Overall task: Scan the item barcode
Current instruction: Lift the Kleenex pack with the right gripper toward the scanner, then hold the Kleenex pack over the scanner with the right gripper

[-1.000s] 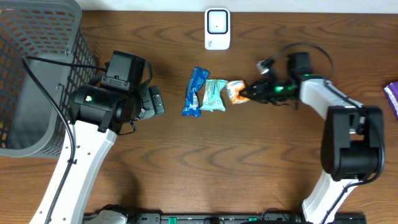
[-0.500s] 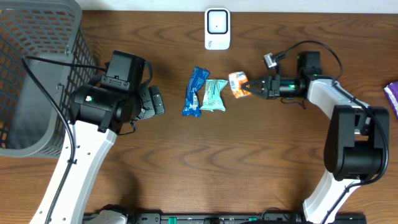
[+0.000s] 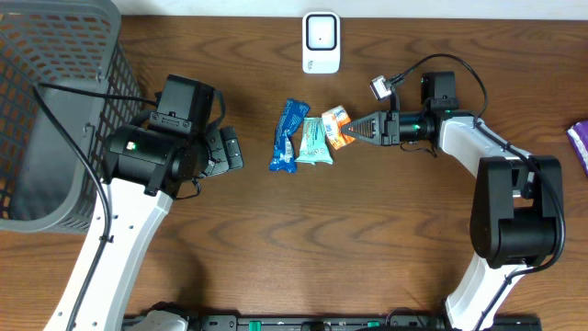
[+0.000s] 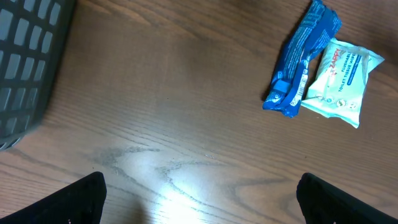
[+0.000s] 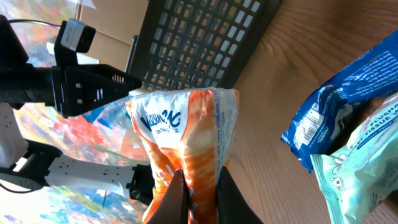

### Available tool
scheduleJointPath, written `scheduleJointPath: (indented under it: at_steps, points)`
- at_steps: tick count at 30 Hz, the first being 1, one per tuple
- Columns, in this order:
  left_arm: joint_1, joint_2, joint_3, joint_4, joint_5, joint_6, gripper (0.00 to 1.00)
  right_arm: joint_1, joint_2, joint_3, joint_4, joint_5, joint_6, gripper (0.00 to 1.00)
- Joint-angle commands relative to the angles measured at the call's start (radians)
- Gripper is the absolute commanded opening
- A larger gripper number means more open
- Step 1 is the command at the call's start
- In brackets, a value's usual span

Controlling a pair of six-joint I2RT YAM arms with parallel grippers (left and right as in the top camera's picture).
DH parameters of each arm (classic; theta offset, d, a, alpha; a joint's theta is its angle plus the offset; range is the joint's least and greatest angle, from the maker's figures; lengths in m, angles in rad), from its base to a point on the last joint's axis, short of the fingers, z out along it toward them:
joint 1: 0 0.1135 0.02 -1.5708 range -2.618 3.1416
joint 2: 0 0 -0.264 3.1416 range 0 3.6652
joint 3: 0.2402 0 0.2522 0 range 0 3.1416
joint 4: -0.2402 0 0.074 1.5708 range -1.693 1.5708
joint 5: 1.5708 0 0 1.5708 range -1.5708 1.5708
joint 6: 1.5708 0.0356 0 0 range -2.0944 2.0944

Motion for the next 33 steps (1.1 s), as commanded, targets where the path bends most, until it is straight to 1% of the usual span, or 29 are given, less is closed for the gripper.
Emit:
scheduleJointPath:
  at_steps: [1, 4, 8, 9, 12, 15, 18, 20, 23, 25, 28, 30, 31, 32, 33]
  points:
    - [0.004, 0.006, -0.002, -0.003, -0.013, -0.009, 0.98, -0.003, 0.008, 0.007, 0.005, -0.034, -0.005, 0.01]
    - [0.004, 0.006, -0.002, -0.003, -0.013, -0.009, 0.98, 0.000, 0.008, 0.007, 0.006, 0.006, 0.008, 0.01]
    - [0.004, 0.006, -0.002, -0.003, -0.013, -0.009, 0.98, 0.015, 0.008, 0.007, 0.015, 0.179, 0.198, 0.01]
    - [0.004, 0.006, -0.002, -0.003, -0.013, -0.009, 0.98, 0.023, 0.008, 0.007, 0.032, 0.200, 0.221, 0.01]
    - [0.004, 0.006, -0.002, -0.003, -0.013, -0.009, 0.98, 0.059, 0.008, 0.007, 0.129, 0.243, 0.285, 0.01]
    - [0.004, 0.006, -0.002, -0.003, -0.013, -0.009, 0.98, 0.109, 0.006, 0.008, 0.270, 0.390, 0.425, 0.01]
    - [0.004, 0.006, -0.002, -0.002, -0.013, -0.009, 0.98, 0.154, 0.006, 0.022, 0.387, 0.528, 0.452, 0.01]
    - [0.004, 0.006, -0.002, -0.003, -0.013, -0.009, 0.98, 0.182, 0.006, 0.051, 0.406, 0.668, 0.451, 0.01]
    - [0.004, 0.006, -0.002, -0.003, -0.013, -0.009, 0.98, 0.219, 0.006, 0.100, 0.402, 0.896, 0.420, 0.01]
    - [0.004, 0.006, -0.002, -0.003, -0.013, -0.009, 0.98, 0.257, 0.006, 0.169, 0.373, 1.190, 0.367, 0.01]
    - [0.004, 0.006, -0.002, -0.003, -0.013, -0.009, 0.98, 0.293, 0.006, 0.254, 0.336, 1.363, 0.265, 0.01]
    - [0.004, 0.006, -0.002, -0.003, -0.012, -0.009, 0.98, 0.324, 0.006, 0.311, 0.309, 1.519, 0.154, 0.01]
    - [0.004, 0.006, -0.002, -0.003, -0.013, -0.009, 0.98, 0.345, 0.006, 0.336, 0.304, 1.649, 0.081, 0.01]
    - [0.004, 0.006, -0.002, -0.003, -0.013, -0.009, 0.98, 0.359, 0.008, 0.347, 0.309, 1.738, 0.032, 0.01]
    - [0.004, 0.006, -0.002, -0.003, -0.013, -0.009, 0.98, 0.380, 0.015, 0.359, 0.334, 1.864, -0.053, 0.01]
